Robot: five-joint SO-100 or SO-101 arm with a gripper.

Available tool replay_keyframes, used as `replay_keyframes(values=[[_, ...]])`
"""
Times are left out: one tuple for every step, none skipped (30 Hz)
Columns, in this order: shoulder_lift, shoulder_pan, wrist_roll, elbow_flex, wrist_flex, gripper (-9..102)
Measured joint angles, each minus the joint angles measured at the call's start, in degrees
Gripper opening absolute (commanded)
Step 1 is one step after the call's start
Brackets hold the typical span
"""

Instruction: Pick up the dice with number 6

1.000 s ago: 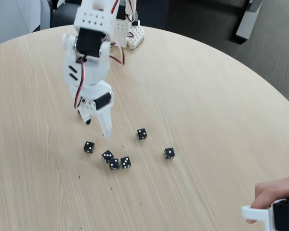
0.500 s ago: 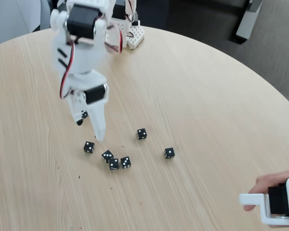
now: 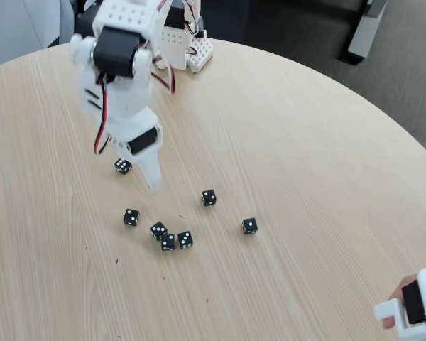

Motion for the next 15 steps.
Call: replay_keyframes(values=[[-0.7,0.0,0.0,0.0,0.79,26],[-1.67,0.0,-0.09,0.0,1.49,26],[-2.72,0.0,-0.09,0.0,1.93,26],[-3.69,0.0,-0.09,0.0,1.93,26],[-4.66,-0.09,0.0,0.0,2.29,26],[-5.54,-0.09,0.09,0.0,2.46,26],[-5.98,-0.09,0.35,0.0,2.46,26],[-6.24,-0.09,0.79,0.0,2.46,26],[-6.42,-0.09,1.23,0.0,2.55,26],[-6.42,-0.09,1.85,0.0,2.55,25],[-6.42,-0.09,2.29,0.0,2.55,25],[-6.42,-0.09,2.99,0.0,2.55,25],[-6.42,-0.09,3.87,0.0,2.55,25],[-6.42,-0.09,4.75,0.0,2.55,25],[-6.42,-0.09,5.8,0.0,2.55,25]])
